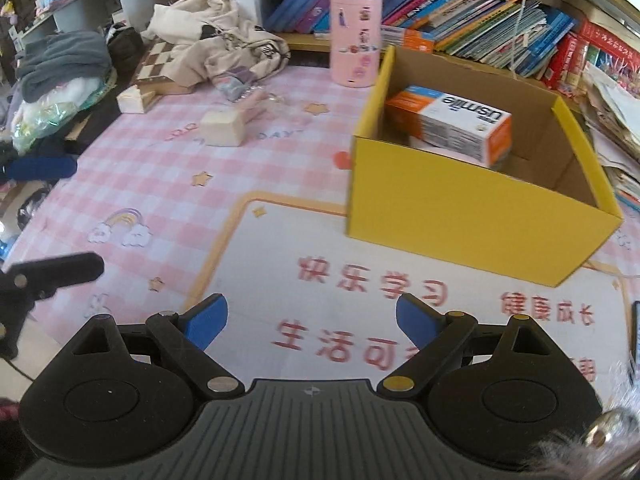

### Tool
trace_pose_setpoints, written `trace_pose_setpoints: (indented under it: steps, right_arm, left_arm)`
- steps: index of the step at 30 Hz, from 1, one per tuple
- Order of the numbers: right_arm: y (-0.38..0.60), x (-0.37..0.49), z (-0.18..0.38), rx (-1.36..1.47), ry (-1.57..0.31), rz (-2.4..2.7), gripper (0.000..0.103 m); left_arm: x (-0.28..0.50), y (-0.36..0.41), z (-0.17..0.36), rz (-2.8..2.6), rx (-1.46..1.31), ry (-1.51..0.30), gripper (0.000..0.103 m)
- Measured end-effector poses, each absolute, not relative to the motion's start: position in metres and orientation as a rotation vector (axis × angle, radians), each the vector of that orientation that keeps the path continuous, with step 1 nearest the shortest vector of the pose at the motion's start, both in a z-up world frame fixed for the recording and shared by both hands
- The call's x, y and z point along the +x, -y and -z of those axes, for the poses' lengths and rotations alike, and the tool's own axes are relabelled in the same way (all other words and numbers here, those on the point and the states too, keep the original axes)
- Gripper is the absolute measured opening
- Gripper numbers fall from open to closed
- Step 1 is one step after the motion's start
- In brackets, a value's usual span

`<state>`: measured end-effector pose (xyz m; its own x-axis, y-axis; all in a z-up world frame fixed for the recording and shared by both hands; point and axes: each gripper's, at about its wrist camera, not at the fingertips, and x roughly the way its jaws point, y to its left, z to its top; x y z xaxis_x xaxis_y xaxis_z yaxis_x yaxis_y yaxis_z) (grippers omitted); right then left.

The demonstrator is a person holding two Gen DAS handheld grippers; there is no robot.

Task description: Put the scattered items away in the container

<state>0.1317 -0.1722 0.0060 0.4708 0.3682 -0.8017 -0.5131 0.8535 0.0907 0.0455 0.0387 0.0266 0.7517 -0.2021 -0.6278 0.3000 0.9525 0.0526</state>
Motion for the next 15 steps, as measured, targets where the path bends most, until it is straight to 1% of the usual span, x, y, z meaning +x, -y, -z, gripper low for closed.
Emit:
trace_pose_setpoints:
  steps: [4,9,15]
  right_arm:
    - [0.159,0.126,-0.002,-0.113,-0.952,-0.547,0.092]
    - [0.139,0.117,0.005,-0.21,-0.944,-0.555,0.092]
    - [0.123,0.115,0.008,-0.239,-0.935,-0.58,0.093]
  left_arm:
    - [0.04,-0.053,-0.023,0.232,0.096,-0.682,0.097]
    - [0.037,-0.067,-0.018,0.141,0.091,-0.703,0.097]
    - [0.033,-0.083,-0.015,0.062,0.077,-0.715,0.097]
